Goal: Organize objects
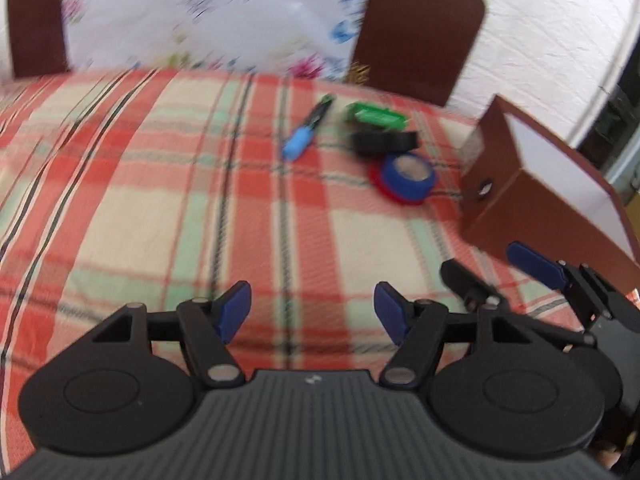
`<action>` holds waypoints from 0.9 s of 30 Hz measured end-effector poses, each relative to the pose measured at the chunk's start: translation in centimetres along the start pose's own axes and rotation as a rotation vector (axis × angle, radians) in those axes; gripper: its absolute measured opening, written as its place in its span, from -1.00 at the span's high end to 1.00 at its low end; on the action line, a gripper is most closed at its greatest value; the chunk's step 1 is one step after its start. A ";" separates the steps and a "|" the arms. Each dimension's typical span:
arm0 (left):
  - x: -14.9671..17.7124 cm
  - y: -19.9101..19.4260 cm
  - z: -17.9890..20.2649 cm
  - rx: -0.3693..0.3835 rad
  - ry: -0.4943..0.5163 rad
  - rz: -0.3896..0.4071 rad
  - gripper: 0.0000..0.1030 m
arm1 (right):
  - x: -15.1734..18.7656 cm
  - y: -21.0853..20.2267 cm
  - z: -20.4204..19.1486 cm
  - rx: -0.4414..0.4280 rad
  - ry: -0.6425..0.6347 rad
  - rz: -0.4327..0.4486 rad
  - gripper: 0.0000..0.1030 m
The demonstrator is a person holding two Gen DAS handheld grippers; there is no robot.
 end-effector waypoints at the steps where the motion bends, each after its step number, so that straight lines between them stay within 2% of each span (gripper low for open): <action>1: 0.6 0.2 -0.8 -0.010 -0.018 -0.014 -0.34 | 0.4 0.5 -0.2 -0.006 0.011 -0.028 -0.37; 4: 2.1 0.5 -2.9 -0.018 -0.069 -0.045 -0.33 | 0.6 1.8 -0.8 -0.027 0.056 -0.088 -0.37; 8: 3.0 -0.3 -3.9 -0.033 -0.068 -0.019 -0.33 | 0.9 3.0 -1.7 -0.037 0.057 -0.135 -0.37; 11: 3.4 -0.6 -4.4 -0.017 -0.075 -0.010 -0.33 | 1.2 3.7 -3.1 -0.041 0.034 -0.157 -0.37; 18: 3.5 -0.7 -4.8 0.009 -0.094 -0.005 -0.33 | 1.2 4.5 -5.6 -0.038 -0.014 -0.174 -0.37; 27: 3.6 -0.7 -4.8 -0.005 -0.099 -0.009 -0.33 | 1.2 4.6 -5.7 -0.032 -0.005 -0.175 -0.37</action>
Point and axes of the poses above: each gripper's, at about its wrist camera, not at the fingertips, and y roughly the way its jaws point, z to its right, x to its underside, the point moved 3 cm from there along y, roughly the way its jaws point, and after that the axes turned 9 degrees about y, right-handed, at the moved point
